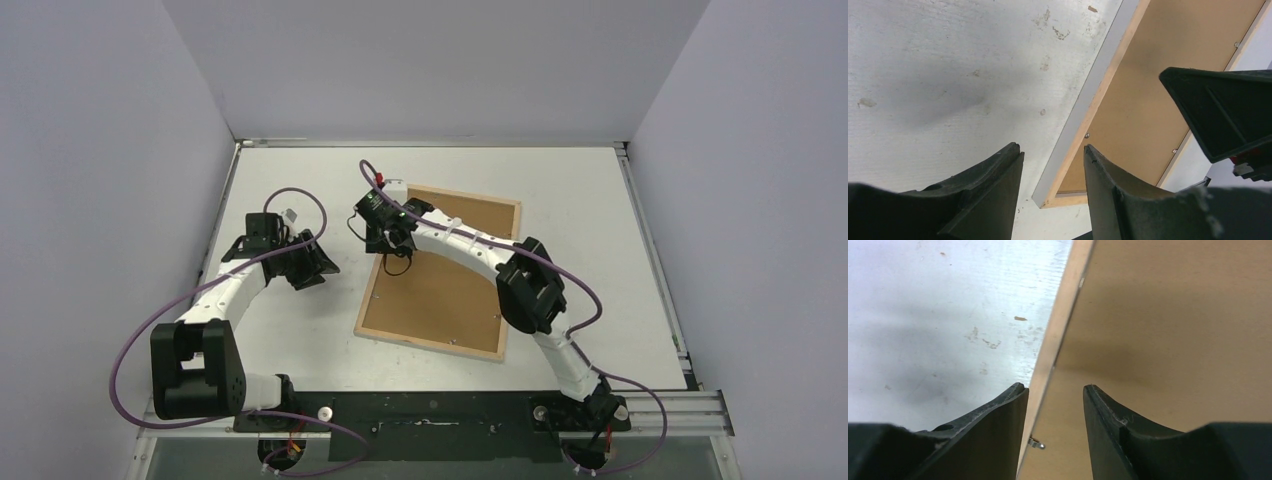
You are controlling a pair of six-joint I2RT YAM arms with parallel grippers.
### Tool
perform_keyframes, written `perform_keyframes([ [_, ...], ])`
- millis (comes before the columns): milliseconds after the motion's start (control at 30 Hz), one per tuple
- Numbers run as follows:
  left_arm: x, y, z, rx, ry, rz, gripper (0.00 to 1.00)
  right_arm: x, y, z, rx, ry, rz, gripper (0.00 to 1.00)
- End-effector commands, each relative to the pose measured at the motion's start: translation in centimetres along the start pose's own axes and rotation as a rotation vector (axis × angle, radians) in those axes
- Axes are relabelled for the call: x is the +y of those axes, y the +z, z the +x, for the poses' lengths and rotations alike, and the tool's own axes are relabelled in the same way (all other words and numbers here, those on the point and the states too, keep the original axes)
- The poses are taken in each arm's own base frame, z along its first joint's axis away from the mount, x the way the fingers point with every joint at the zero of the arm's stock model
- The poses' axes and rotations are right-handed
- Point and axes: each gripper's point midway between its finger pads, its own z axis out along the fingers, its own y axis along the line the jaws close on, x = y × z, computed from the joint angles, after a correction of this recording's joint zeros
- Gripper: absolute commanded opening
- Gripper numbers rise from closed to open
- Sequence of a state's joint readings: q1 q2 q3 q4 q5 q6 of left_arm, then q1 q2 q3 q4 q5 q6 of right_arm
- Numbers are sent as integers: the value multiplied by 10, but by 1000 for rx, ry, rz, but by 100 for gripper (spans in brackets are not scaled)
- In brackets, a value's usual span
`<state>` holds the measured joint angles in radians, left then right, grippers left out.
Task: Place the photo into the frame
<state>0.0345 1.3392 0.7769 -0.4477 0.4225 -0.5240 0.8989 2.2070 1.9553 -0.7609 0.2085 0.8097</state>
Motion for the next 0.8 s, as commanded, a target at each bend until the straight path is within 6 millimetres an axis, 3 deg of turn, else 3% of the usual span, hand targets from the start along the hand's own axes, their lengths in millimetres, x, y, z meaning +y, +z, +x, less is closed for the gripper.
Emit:
perform_keyframes([
  [0, -2, -2, -2, -3, -12, 10, 46, 21, 8, -2, -14, -10, -21, 45],
  [133, 2, -3, -1, -3, -18, -14, 45, 34, 17, 4, -3, -90, -34, 44],
  [400, 15, -5, -1, -19, -30, -96, 43, 20, 30, 14, -2, -128, 55, 44],
  [767, 19, -5, -1, -17, -39, -116, 43, 23, 49, 30, 53, -169, 39, 43],
])
